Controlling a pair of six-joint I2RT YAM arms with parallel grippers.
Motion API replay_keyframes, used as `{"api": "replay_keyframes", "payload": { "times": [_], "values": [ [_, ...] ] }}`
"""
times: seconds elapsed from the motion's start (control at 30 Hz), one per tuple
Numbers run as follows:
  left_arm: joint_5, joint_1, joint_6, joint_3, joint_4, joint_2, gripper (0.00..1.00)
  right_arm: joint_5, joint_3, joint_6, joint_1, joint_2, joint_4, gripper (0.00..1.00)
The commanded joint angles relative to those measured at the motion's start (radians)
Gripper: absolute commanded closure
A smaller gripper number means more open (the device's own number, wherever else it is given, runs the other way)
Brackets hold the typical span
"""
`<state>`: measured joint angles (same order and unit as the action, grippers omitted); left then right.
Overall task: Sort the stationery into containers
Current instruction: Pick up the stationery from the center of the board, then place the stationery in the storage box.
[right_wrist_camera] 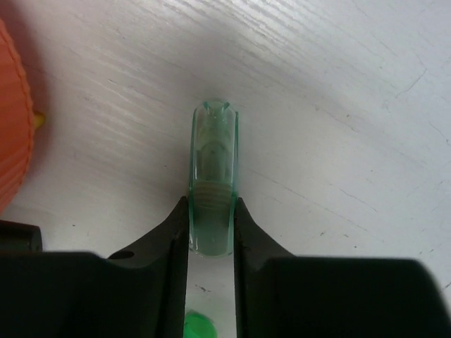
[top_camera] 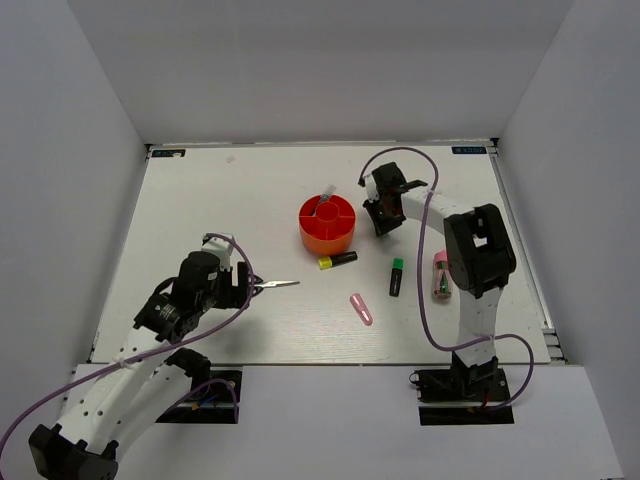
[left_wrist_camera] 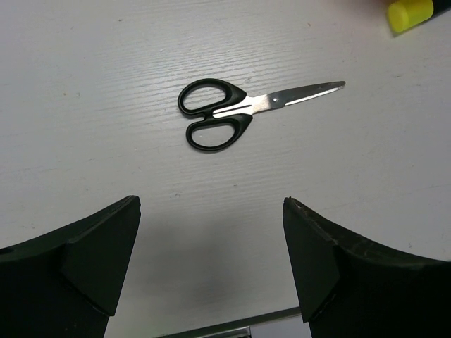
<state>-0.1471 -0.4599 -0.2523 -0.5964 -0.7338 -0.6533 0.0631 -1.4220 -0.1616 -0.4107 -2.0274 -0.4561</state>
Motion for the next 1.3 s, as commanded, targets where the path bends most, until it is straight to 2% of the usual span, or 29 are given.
{"api": "replay_keyframes", "payload": {
  "times": [0.0,0.03,0.23,0.27,0.43,0.63,0.83,1.0,1.27],
  "values": [
    [0.009,0.004,-0.001,0.007,0.001,0.012,0.08,0.046,0.043,0.008,0.016,-0.025,-0.116,0.92],
    [0.009,0.003,-0.001,0.007,0.002,0.008,0.08,0.049,0.047,0.004,0.021,-0.005,-0.118,1.0],
    [0.014,0.003,-0.002,0.012,0.004,0.014,0.08,0.007,0.089,-0.027,0.041,0.153,-0.101,1.0],
    [0.018,0.004,-0.002,0.012,0.008,0.009,0.08,-0.021,0.089,-0.042,0.046,0.221,-0.093,1.0],
    [0.023,0.004,-0.002,0.009,0.005,0.001,0.08,-0.15,0.064,-0.096,0.035,0.318,-0.082,1.0],
    [0.021,0.004,-0.001,0.015,0.002,-0.002,0.08,-0.253,-0.035,-0.15,0.029,0.285,-0.085,1.0],
    [0.027,0.003,0.001,0.012,0.002,-0.012,0.08,-0.411,-0.166,-0.288,0.003,0.207,-0.112,1.0],
    [0.021,0.003,0.001,0.014,0.002,-0.013,0.08,-0.489,-0.326,-0.373,-0.014,0.102,-0.187,1.0],
    [0.027,0.004,0.004,0.01,0.002,-0.017,0.08,-0.552,-0.385,-0.495,-0.034,0.041,-0.223,1.0]
  ]
}}
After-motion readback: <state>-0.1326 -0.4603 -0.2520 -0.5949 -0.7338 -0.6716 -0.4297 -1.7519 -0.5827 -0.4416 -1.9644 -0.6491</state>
